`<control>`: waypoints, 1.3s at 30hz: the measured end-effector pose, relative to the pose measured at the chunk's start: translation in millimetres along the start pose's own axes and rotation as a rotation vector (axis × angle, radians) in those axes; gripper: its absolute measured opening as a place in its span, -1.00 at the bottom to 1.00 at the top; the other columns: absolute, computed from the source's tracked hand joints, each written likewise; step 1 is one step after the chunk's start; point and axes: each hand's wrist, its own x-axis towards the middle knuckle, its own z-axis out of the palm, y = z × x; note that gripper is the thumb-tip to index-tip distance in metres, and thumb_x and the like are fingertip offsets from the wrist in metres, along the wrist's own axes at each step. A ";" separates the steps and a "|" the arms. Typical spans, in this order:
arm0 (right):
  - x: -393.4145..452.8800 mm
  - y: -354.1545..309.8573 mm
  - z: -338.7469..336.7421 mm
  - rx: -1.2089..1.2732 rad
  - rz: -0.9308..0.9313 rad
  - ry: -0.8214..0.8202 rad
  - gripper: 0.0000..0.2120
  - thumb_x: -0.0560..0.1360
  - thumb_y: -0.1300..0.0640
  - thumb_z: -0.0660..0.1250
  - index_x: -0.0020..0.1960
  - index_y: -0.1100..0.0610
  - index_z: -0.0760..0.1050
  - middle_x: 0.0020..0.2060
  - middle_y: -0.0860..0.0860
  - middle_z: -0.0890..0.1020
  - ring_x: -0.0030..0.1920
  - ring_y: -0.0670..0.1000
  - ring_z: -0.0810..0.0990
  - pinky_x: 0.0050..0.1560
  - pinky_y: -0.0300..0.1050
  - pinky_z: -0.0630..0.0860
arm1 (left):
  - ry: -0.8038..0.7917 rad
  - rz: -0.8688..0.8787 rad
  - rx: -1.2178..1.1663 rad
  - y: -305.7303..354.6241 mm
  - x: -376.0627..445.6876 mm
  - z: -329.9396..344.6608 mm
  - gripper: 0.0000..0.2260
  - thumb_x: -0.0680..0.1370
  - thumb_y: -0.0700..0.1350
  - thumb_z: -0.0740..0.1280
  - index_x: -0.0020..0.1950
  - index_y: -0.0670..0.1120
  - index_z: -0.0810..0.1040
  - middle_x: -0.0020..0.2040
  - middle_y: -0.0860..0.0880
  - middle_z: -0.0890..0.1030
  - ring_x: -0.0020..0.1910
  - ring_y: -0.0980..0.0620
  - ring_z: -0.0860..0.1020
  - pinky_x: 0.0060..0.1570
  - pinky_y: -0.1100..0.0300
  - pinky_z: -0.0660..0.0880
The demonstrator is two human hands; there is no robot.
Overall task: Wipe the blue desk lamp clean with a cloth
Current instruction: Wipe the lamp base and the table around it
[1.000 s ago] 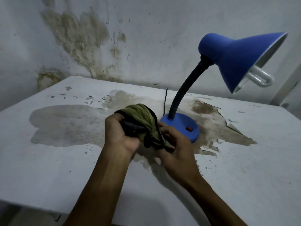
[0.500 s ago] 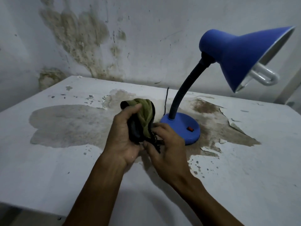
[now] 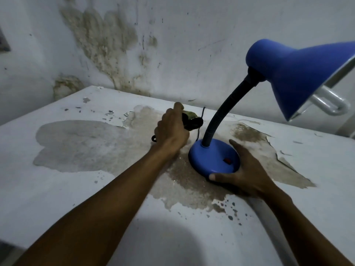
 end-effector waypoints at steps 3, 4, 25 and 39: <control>1.2 5.5 10.0 0.045 -0.033 0.068 0.26 -0.03 -0.50 0.48 0.52 0.04 0.24 0.44 0.00 0.39 0.25 -0.06 0.43 0.17 -0.20 0.33 | -0.154 0.054 0.067 1.6 5.8 21.5 -0.67 0.46 -0.19 0.39 0.21 -0.04 0.46 0.15 -0.11 0.54 0.07 -0.21 0.54 -0.15 0.05 0.37; 0.8 6.7 11.4 0.062 -0.042 0.096 0.24 -0.03 -0.49 0.49 0.52 0.03 0.27 0.43 -0.01 0.40 0.28 -0.05 0.43 0.19 -0.21 0.32 | -0.219 0.060 0.074 -0.3 5.3 26.6 -0.69 0.46 -0.16 0.38 0.20 -0.04 0.49 0.14 -0.11 0.56 0.07 -0.21 0.55 -0.15 0.07 0.40; -0.3 11.1 20.3 0.151 -0.094 0.169 0.20 -0.02 -0.41 0.56 0.51 0.05 0.32 0.40 -0.05 0.39 0.24 -0.13 0.38 0.21 -0.22 0.34 | -0.089 0.098 0.134 -14.7 -44.1 22.4 -0.63 0.55 -0.18 0.28 0.34 0.06 0.52 0.10 -0.10 0.52 0.09 -0.16 0.52 -0.15 0.10 0.33; 1.1 10.7 18.3 0.132 -0.089 0.160 0.23 -0.04 -0.44 0.55 0.50 0.10 0.34 0.36 -0.05 0.39 0.24 -0.06 0.44 0.16 -0.33 0.33 | -0.162 0.288 0.103 -25.2 -47.2 16.9 -0.61 0.47 -0.20 0.40 0.29 0.01 0.59 0.05 -0.10 0.61 0.03 -0.15 0.56 -0.06 -0.03 0.52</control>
